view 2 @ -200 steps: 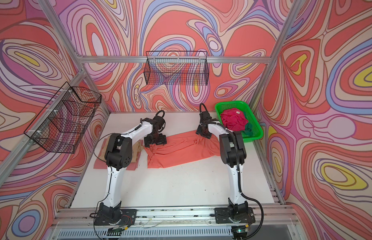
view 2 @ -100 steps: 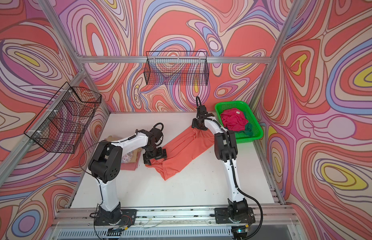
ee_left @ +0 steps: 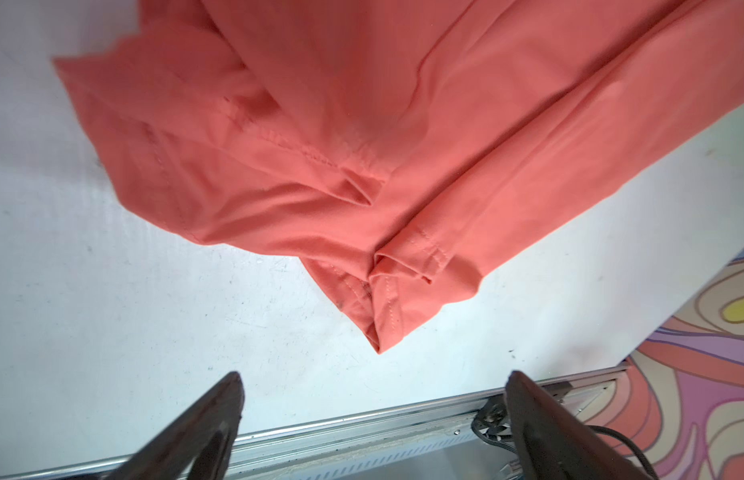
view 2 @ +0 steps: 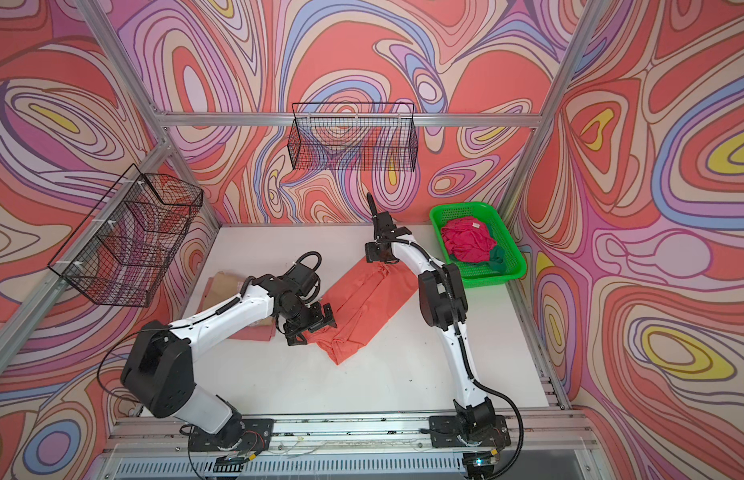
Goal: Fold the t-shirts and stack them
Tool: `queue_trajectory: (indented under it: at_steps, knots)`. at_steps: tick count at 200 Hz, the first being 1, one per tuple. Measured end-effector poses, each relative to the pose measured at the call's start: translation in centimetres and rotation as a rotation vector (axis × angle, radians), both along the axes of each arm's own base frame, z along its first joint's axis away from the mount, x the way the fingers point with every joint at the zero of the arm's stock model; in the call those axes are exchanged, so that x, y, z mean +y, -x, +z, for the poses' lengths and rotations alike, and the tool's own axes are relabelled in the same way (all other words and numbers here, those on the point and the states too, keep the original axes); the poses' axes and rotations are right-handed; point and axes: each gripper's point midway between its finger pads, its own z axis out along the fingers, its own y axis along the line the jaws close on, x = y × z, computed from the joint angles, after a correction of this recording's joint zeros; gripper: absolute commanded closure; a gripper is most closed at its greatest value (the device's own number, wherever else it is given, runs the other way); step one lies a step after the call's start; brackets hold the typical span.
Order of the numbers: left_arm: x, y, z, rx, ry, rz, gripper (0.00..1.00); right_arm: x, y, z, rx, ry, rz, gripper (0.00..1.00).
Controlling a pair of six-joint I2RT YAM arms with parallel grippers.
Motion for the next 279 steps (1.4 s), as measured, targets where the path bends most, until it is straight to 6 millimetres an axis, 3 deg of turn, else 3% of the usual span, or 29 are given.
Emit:
queue_trajectory:
  at_steps: [36, 46, 64, 80, 103, 141, 161, 181, 196, 213, 228, 237, 253, 279]
  knots:
    - [3.8, -3.3, 1.9, -0.096, -0.011, 0.076, 0.00, -1.3, 2.7, 8.8, -0.125, -0.094, -0.067, 0.25]
    - [4.6, -3.9, 2.0, -0.110, -0.027, 0.077, 0.00, -1.9, 3.0, 10.3, -0.160, -0.115, -0.086, 0.24]
    - [5.1, -4.4, 1.7, -0.119, -0.045, 0.053, 0.00, -3.1, 3.0, 11.1, -0.179, -0.115, -0.125, 0.24]
    - [5.1, -4.5, 1.1, -0.109, -0.055, 0.021, 0.00, -4.0, 2.3, 10.0, -0.161, -0.093, -0.156, 0.26]
    - [5.0, -4.4, 0.1, -0.090, -0.064, -0.018, 0.00, -5.1, 1.6, 6.8, -0.106, -0.045, -0.193, 0.28]
    - [5.3, -4.1, -0.8, -0.085, -0.090, -0.068, 0.00, -5.3, 3.5, 2.8, -0.006, -0.070, -0.224, 0.37]
    - [5.7, -4.3, -1.4, -0.083, -0.119, -0.082, 0.01, -4.1, 6.6, 0.0, 0.083, -0.145, -0.219, 0.38]
    - [6.1, -4.9, -2.5, -0.072, -0.151, -0.091, 0.07, -2.8, 11.3, -2.5, 0.180, -0.184, -0.223, 0.39]
    - [6.0, -6.0, -3.3, -0.057, -0.161, -0.090, 0.12, -2.2, 14.5, -3.5, 0.235, -0.205, -0.235, 0.39]
    - [5.4, -7.7, -3.7, -0.060, -0.159, -0.089, 0.17, -2.5, 16.5, -3.9, 0.264, -0.217, -0.264, 0.39]
    - [4.9, -9.3, -3.8, -0.070, -0.156, -0.089, 0.24, -3.3, 16.5, -4.1, 0.264, -0.212, -0.304, 0.39]
    - [4.6, -10.2, -4.0, -0.073, -0.154, -0.088, 0.35, -3.6, 16.2, -4.0, 0.253, -0.211, -0.324, 0.39]
    - [4.1, -11.5, -4.3, -0.078, -0.153, -0.096, 0.41, -4.2, 15.5, -3.9, 0.236, -0.216, -0.349, 0.40]
    - [4.0, -11.7, -6.1, -0.041, -0.163, -0.106, 0.49, -4.7, 14.0, -4.5, 0.231, -0.221, -0.375, 0.40]
